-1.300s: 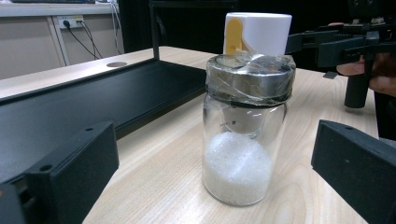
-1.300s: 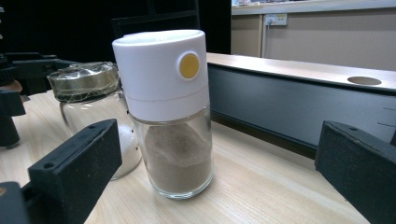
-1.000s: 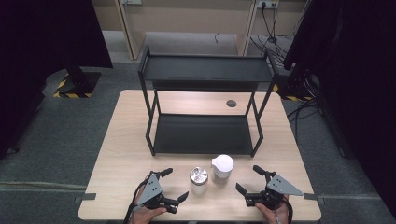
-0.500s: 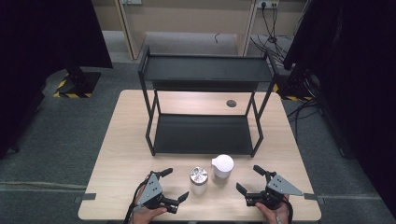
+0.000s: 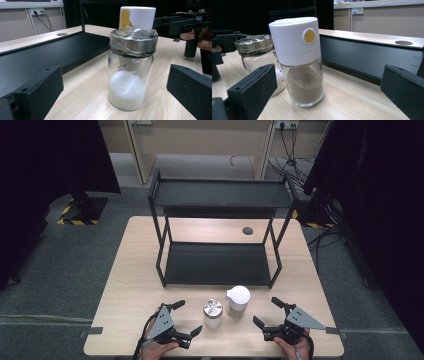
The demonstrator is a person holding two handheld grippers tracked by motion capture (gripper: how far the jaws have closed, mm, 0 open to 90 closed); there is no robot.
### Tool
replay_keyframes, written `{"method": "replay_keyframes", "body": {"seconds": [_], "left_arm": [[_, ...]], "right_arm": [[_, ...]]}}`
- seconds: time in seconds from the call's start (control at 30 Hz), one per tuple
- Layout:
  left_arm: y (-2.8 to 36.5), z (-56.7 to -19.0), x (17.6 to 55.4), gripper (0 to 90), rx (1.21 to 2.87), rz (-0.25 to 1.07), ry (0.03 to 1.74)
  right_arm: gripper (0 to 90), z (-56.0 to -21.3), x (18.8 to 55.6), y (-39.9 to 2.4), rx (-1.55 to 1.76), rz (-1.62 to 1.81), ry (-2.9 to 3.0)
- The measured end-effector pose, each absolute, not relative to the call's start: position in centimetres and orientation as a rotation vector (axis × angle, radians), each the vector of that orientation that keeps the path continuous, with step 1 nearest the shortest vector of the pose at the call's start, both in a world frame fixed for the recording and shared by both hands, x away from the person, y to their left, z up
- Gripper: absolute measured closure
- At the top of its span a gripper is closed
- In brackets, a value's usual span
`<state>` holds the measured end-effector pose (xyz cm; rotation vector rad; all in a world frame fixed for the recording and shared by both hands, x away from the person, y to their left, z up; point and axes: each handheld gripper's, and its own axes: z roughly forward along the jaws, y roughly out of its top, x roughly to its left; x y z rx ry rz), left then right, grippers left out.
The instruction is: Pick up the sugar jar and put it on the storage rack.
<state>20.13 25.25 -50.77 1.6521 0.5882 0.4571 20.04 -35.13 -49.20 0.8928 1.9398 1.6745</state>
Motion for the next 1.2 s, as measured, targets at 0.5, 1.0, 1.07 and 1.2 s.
{"method": "replay_keyframes", "body": {"seconds": [0.5,1.0,1.07,1.2], "left_arm": [[25.3,-50.8,20.1,0.1,1.65,0.456,0.589],[24.7,-50.8,20.5,0.1,1.649,0.424,0.587],[24.1,-50.7,20.7,0.2,1.653,0.421,0.58],[23.6,-50.5,20.8,0.3,1.662,0.417,0.567]], "right_arm": [[0.9,-49.2,20.1,-35.1,0.896,1.675,1.939],[0.9,-49.3,20.1,-35.1,0.909,1.675,1.932],[0.9,-49.3,20.0,-35.1,0.909,1.675,1.93],[0.9,-49.3,20.0,-35.1,0.912,1.676,1.928]]}}
